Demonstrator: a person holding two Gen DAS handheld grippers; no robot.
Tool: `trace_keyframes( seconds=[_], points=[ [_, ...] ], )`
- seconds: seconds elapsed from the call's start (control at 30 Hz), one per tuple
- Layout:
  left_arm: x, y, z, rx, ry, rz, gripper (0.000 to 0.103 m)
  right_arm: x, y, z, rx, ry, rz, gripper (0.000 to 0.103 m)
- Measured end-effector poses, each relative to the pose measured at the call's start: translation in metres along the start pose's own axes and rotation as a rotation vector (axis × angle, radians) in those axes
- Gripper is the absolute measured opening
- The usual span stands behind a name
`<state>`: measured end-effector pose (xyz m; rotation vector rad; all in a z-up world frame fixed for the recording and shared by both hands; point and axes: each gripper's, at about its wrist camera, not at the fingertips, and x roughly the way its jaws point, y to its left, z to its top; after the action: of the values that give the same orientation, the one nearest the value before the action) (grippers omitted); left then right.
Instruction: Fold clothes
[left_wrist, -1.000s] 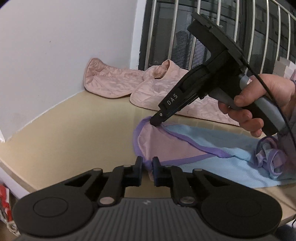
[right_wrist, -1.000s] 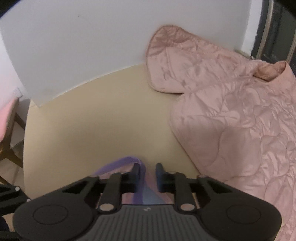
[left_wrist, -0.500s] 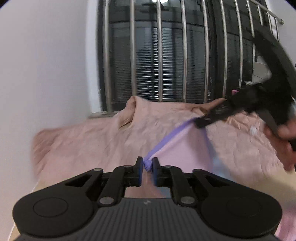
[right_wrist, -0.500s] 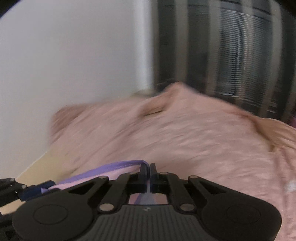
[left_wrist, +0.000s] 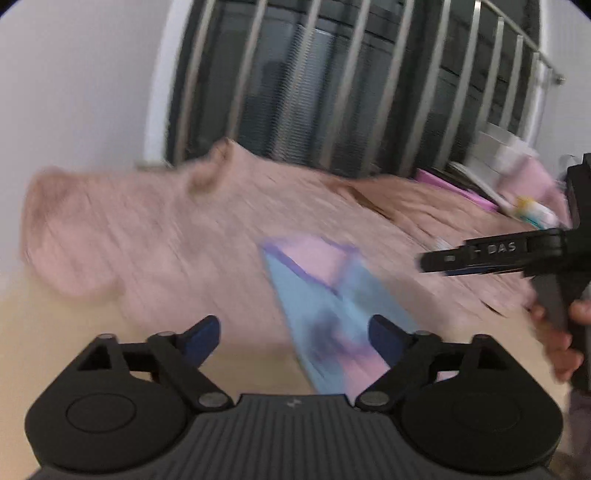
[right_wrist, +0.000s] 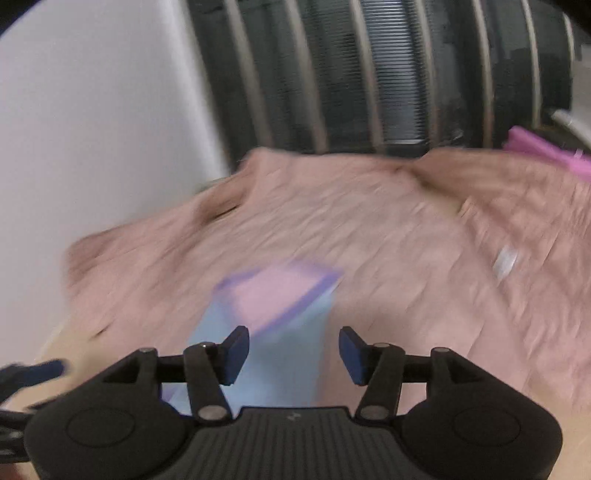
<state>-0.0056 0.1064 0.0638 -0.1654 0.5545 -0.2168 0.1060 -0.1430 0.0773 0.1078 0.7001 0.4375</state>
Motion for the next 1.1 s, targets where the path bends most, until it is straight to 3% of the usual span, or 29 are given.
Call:
trace_keyframes(
  seconds=[0.1,0.2,0.23,0.27,0.3,0.33,0.37,0.47,0.67,0.8,0.83,0.87,0.93,1.0,1.1],
  points=[
    [-0.003,-0.022,-0.028,0.025,0.047,-0.009,0.097,-0.024,0.014,-0.047,-0.065,0.008,0.083,0.053],
    [-0.001,-0.039,-0.044,0.078,0.067,0.032,0.093,-0.029,0.02,-0.074,-0.106,0.031,0.067,0.052],
    [0.001,-0.041,-0.046,0.085,0.078,0.024,0.079,-0.029,0.016,-0.08,-0.091,0.034,0.066,0.052],
    [0.005,-0.043,-0.048,0.099,0.096,0.009,0.056,-0.028,0.01,-0.085,-0.06,0.047,0.088,0.045],
    [0.01,-0.047,-0.051,0.116,0.12,-0.001,0.046,-0.027,0.005,-0.09,-0.033,0.063,0.112,0.039],
    [0.012,-0.051,-0.054,0.132,0.132,-0.006,0.034,-0.026,0.001,-0.095,-0.016,0.082,0.141,0.026],
    [0.014,-0.055,-0.057,0.146,0.142,-0.01,0.027,-0.025,-0.002,-0.101,-0.001,0.096,0.163,0.019],
    [0.006,-0.065,-0.066,0.179,0.142,-0.015,0.02,-0.033,-0.005,-0.119,0.025,0.082,0.152,0.019],
    [-0.034,-0.071,-0.097,0.227,0.158,-0.003,0.018,-0.079,0.012,-0.164,0.042,0.087,0.141,0.014],
    [-0.063,-0.065,-0.103,0.198,0.17,-0.025,0.02,-0.126,0.014,-0.172,0.068,0.032,0.217,0.017],
    [-0.068,-0.061,-0.1,0.177,0.161,-0.031,0.024,-0.135,0.011,-0.168,0.067,-0.006,0.235,0.025],
    [-0.069,-0.057,-0.096,0.157,0.146,-0.035,0.036,-0.139,0.007,-0.164,0.061,-0.038,0.241,0.032],
    [-0.066,-0.047,-0.084,0.114,0.122,-0.061,0.059,-0.135,-0.001,-0.155,0.049,-0.07,0.223,0.033],
    [-0.053,-0.041,-0.077,0.073,0.125,-0.08,0.068,-0.116,-0.006,-0.148,0.061,-0.03,0.201,0.032],
    [-0.039,-0.038,-0.075,0.017,0.146,-0.116,0.068,-0.085,-0.003,-0.14,0.063,0.032,0.222,0.032]
  ],
)
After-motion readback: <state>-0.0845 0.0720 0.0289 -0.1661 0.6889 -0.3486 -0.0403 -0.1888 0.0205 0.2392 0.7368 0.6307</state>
